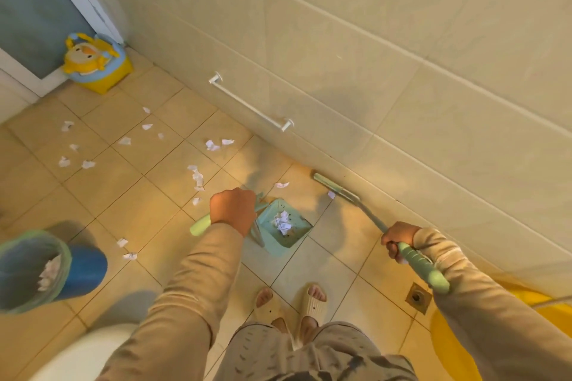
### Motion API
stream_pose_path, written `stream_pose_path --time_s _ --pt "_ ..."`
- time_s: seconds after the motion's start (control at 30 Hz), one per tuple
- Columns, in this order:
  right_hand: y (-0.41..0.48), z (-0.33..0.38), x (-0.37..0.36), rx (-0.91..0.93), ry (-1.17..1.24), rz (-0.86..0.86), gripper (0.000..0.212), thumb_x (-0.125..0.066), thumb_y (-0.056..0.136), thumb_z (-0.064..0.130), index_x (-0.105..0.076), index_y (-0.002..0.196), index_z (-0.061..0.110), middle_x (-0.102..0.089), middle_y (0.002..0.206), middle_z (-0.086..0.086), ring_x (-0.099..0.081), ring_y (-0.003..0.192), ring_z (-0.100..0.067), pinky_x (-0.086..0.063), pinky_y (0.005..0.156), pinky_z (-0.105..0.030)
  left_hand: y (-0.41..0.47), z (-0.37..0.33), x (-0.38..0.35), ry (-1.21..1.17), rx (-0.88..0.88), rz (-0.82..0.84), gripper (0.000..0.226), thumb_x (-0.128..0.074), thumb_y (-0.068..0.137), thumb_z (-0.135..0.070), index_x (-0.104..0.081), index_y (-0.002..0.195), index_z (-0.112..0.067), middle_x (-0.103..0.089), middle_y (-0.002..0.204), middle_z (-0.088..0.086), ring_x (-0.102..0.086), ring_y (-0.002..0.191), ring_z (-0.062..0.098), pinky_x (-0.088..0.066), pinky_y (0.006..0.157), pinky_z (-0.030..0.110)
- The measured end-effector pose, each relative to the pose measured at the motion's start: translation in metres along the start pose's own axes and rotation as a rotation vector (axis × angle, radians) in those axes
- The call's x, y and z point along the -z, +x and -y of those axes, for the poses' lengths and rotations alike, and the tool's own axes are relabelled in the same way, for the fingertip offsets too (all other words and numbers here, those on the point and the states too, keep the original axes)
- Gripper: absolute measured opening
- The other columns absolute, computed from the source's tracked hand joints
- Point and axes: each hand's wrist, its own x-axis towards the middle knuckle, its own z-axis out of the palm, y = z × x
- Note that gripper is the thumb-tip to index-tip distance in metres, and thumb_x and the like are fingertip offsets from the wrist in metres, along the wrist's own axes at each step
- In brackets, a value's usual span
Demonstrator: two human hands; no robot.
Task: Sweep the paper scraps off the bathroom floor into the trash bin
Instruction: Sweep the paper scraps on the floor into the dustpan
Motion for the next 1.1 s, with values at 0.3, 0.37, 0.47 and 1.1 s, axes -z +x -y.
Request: stream_pose_path --time_s 0.3,0.37,0.47,1.1 --pt "0.000 -0.019 -0.028 -0.034 0.193 0.174 0.024 -0.036 0.095 0.000 -0.039 0.073 0.007 -0.038 0.030 -0.003 -0.039 0.021 -0.014 -0.037 0.033 -0.013 0.006 -0.002 0.005 -0.007 0.002 -0.001 0.019 -0.055 0.093 -0.028 -0.064 0.103 -0.015 -0.069 0.102 0.004 -0.066 0.095 0.025 -0.040 0.066 0.027" --pt "-0.002 -0.020 -0.012 -0.026 0.254 0.206 0.029 -0.036 0.097 0.003 -0.037 0.069 0.010 -0.036 0.031 -0.001 -0.037 0.022 -0.012 -0.034 0.031 -0.011 0.009 -0.001 0.005 -0.020 0.006 0.009 0.021 -0.056 0.092 -0.030 -0.064 0.104 -0.015 -0.069 0.102 0.004 -0.066 0.095 0.025 -0.043 0.068 0.027" --pt "-0.004 -0.016 0.008 -0.028 0.248 0.231 0.034 -0.037 0.099 0.007 -0.036 0.065 0.012 -0.033 0.030 0.000 -0.033 0.021 -0.010 -0.030 0.029 -0.009 0.008 0.004 0.002 -0.023 0.016 0.015 0.023 -0.057 0.090 -0.035 -0.062 0.104 -0.017 -0.069 0.100 0.003 -0.066 0.093 0.024 -0.043 0.068 0.027" --pt "0.021 0.092 -0.048 0.196 -0.266 0.099 0.026 -0.041 0.092 0.003 -0.043 0.067 0.006 -0.046 0.063 -0.010 -0.044 0.056 -0.020 -0.045 0.036 -0.021 -0.040 0.030 -0.021 -0.150 0.289 0.057 0.028 -0.057 0.090 -0.037 -0.064 0.103 -0.014 -0.069 0.100 0.008 -0.066 0.092 0.029 -0.043 0.068 0.030"
